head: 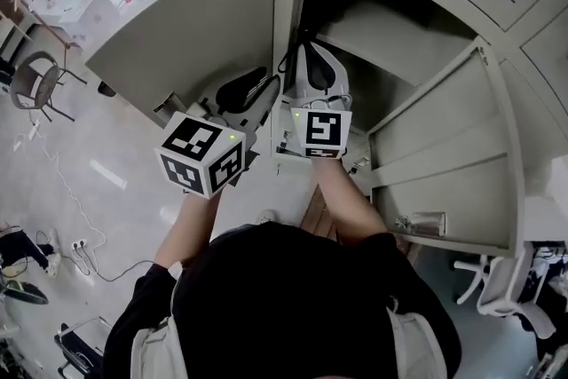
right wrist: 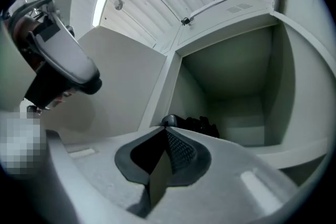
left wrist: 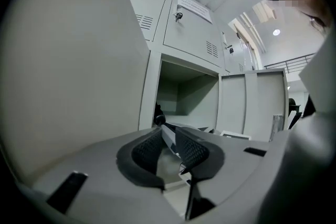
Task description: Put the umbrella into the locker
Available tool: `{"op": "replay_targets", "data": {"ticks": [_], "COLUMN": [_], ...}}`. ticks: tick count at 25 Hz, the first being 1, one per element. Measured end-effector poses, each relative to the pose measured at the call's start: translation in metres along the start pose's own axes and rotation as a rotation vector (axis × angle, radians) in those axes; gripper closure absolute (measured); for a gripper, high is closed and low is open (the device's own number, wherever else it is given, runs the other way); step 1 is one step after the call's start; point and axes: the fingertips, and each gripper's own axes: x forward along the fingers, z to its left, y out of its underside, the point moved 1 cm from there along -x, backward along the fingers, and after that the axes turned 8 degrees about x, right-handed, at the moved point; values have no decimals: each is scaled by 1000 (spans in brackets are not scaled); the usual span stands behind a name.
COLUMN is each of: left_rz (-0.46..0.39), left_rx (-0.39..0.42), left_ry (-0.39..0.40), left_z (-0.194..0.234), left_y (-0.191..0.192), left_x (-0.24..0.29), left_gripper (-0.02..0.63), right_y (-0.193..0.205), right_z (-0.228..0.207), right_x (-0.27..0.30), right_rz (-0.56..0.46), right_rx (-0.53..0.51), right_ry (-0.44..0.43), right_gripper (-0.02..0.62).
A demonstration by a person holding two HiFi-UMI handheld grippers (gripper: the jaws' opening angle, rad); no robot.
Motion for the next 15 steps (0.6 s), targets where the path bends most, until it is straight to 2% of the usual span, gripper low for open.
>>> {"op": "replay_targets", "data": {"ticks": [2, 6, 11, 15], "left_rz": [-12, -19, -58, -83], "left_rx": [15, 39, 97, 142], "left_ry": [-9, -12, -52, -69], "left_z": [-2, -7, -11, -18], "left_y": [0, 2, 0, 2], "left_x": [-3, -2, 2, 12], "left_gripper": [564, 594, 598, 598], "right_y": [1, 3, 5, 10], "right_z": [-3, -5, -8, -24], "right_x": [4, 7, -7, -36], "right_rz": [5, 24, 57, 92], "right_rx": [13, 41, 72, 109], "right_ry": [16, 40, 55, 110], "right_gripper": [592, 592, 592, 592]}}
